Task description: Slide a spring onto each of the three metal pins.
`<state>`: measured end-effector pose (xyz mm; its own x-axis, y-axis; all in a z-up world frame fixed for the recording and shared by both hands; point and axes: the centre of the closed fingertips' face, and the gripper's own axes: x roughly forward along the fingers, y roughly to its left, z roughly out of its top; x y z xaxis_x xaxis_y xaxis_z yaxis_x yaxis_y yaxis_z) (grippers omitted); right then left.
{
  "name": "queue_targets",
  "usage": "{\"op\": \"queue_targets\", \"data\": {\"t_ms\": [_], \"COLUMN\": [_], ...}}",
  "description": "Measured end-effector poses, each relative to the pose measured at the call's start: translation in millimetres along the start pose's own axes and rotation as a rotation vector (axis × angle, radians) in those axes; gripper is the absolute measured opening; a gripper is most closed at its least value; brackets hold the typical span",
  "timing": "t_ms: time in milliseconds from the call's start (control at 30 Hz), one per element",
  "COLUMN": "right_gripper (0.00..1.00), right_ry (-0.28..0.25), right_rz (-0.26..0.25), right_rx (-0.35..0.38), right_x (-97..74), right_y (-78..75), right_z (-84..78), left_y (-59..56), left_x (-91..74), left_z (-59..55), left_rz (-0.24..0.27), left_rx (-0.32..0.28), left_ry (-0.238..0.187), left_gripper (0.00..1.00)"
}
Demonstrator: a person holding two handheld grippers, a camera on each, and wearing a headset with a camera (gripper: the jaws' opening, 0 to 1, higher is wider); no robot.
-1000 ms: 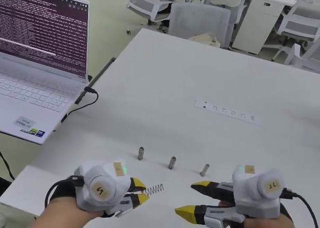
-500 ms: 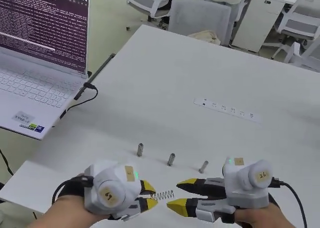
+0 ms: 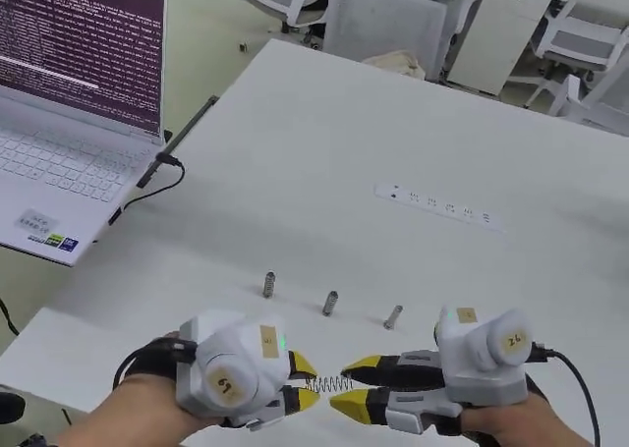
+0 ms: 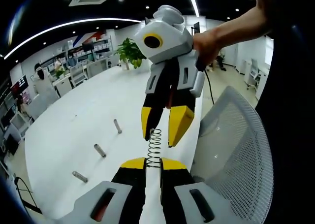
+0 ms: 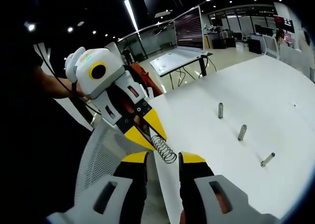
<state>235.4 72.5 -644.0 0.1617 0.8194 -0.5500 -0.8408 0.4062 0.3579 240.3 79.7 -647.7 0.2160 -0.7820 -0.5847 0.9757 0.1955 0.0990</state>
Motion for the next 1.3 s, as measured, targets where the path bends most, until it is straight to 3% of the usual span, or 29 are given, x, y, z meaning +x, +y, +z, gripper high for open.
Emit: {"op": "queue_targets", "data": {"t_ms": [367, 767, 1300], "right_gripper": [0.18, 0.17, 0.15], "right_ry": [0.003, 0.050, 0.065], "right_rz": [0.026, 0.055, 0.046], "right_rx": [-0.010, -0.071, -0.099], "right_x": [1.4, 4.2, 10.9], "right_y": [6.4, 14.8, 13.6], "right_z": [1.9, 3.5, 3.2], "left_y": [-2.1, -3.2, -5.7], "left_x": [-0.8, 2.3, 3.5], "left_z": [-5.7, -9.1, -4.2], "left_rz": [-0.002, 0.000, -0.017], "left_rx": [0.010, 0.037, 0.040], "left_ry": [0.012, 0.033, 0.025], "left_gripper": [0.02, 0.02, 0.02]}}
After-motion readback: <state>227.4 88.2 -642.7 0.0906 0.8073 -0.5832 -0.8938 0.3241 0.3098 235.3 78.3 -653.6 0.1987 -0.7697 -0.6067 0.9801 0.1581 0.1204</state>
